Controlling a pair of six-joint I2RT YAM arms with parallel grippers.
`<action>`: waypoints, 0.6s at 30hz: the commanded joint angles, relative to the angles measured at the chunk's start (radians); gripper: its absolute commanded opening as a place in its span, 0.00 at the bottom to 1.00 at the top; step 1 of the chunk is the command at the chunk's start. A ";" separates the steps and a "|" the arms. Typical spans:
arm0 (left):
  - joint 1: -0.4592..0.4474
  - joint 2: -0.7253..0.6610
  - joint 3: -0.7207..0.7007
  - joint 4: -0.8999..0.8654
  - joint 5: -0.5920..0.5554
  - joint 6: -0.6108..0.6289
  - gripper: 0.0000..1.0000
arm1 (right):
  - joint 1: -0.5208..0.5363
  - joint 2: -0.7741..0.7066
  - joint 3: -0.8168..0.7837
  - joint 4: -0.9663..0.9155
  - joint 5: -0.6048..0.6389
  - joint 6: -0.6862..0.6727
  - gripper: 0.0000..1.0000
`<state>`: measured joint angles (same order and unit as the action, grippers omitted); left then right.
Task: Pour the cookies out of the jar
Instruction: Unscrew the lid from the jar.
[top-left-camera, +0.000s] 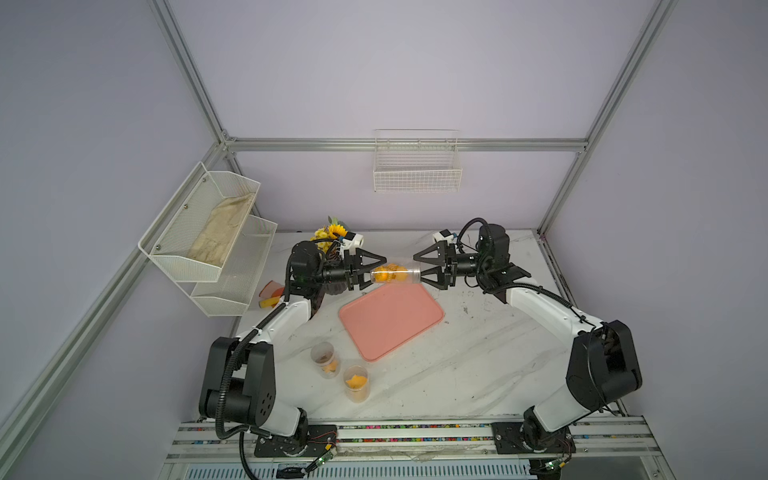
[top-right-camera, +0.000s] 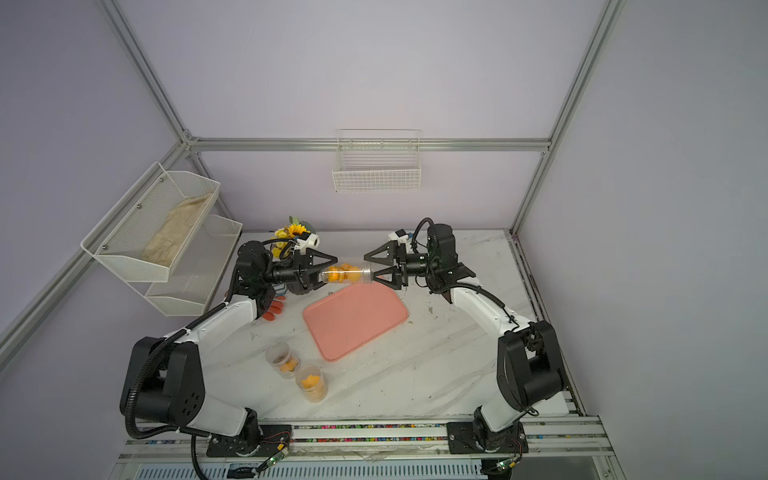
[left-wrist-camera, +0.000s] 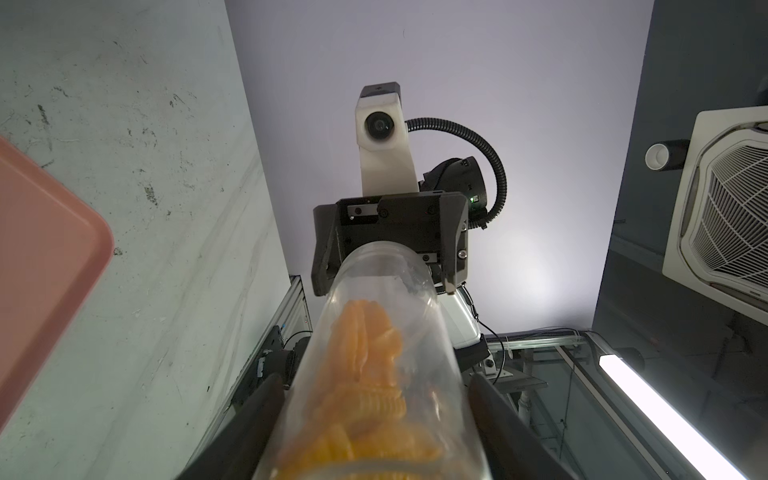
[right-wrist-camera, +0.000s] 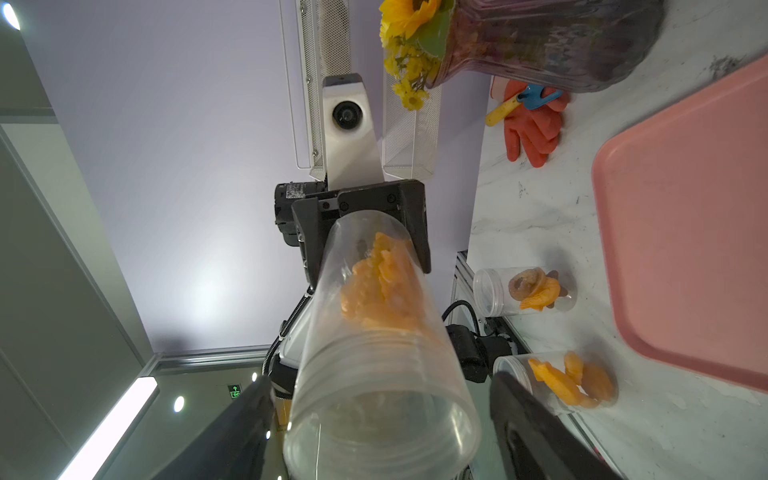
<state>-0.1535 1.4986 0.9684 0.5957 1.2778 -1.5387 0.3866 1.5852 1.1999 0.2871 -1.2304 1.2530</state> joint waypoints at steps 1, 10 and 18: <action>0.005 -0.006 0.033 0.070 0.015 -0.021 0.65 | -0.001 0.003 -0.003 0.090 -0.024 0.047 0.80; 0.005 0.003 0.038 0.115 0.006 -0.054 0.65 | 0.007 -0.011 -0.030 0.126 -0.046 0.081 0.82; 0.003 -0.005 0.030 0.119 0.000 -0.059 0.65 | 0.015 -0.021 -0.034 0.116 -0.052 0.076 0.79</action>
<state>-0.1528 1.5074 0.9684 0.6498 1.2774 -1.5879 0.3939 1.5848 1.1790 0.3679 -1.2621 1.3117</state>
